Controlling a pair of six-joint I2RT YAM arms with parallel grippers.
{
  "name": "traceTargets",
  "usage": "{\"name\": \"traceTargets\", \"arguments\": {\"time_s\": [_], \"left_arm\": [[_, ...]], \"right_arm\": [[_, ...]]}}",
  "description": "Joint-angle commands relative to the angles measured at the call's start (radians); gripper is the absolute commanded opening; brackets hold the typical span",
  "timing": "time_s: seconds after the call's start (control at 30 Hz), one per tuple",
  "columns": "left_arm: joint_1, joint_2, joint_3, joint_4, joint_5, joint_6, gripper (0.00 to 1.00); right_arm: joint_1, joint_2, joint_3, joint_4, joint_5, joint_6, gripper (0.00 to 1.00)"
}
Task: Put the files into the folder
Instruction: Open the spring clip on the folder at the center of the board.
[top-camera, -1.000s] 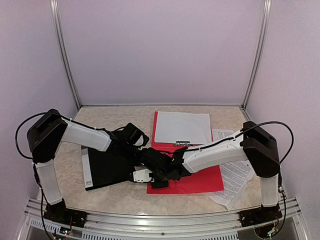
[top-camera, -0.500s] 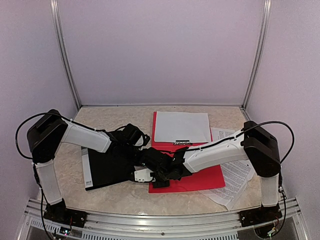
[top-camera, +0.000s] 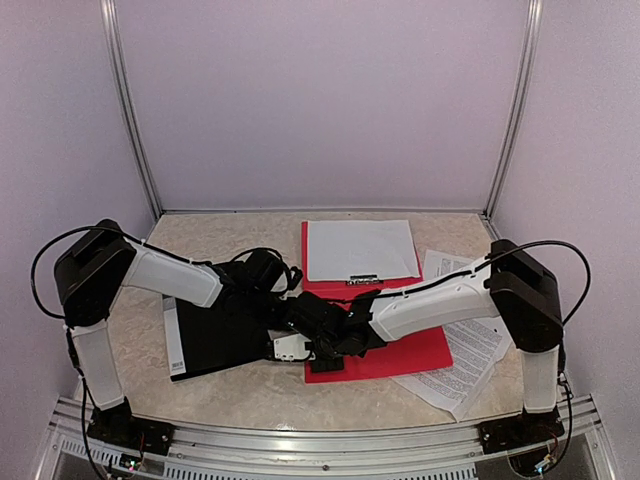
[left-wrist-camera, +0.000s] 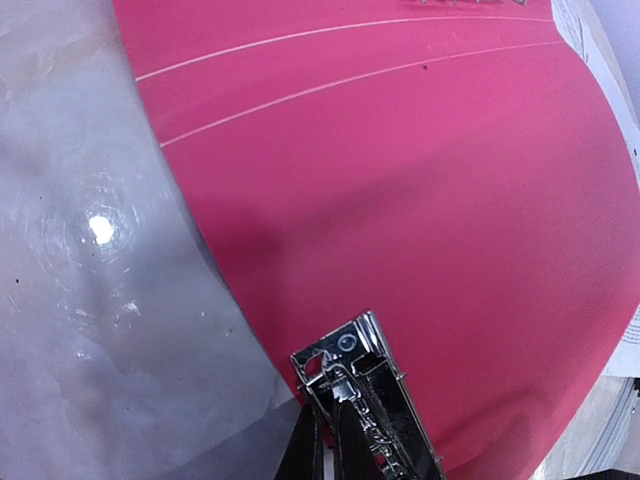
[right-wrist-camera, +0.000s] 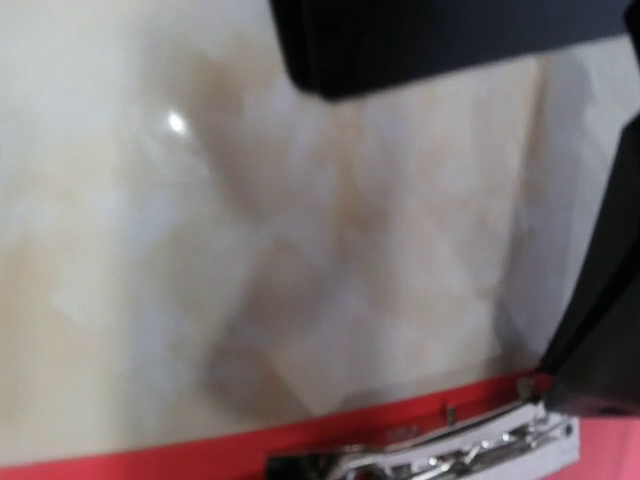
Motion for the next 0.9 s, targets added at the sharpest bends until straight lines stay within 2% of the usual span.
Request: {"name": "traceTargets", "arguments": {"time_s": [0.0, 0.43, 0.73, 0.87], "left_arm": [[-0.006, 0.029, -0.068, -0.228, -0.061, 0.094, 0.0], [-0.017, 0.038, -0.06, -0.231, -0.064, 0.092, 0.0], [0.03, 0.006, -0.076, -0.188, 0.035, 0.039, 0.0], [0.058, -0.053, -0.109, -0.128, 0.105, 0.012, 0.08]], "right_arm": [[-0.095, 0.01, -0.062, -0.269, 0.176, 0.042, 0.0], [-0.088, 0.009, -0.071, -0.226, 0.114, 0.061, 0.0], [-0.085, -0.149, -0.173, -0.101, -0.023, 0.083, 0.0], [-0.084, -0.201, -0.231, -0.037, -0.088, 0.098, 0.0]]}}
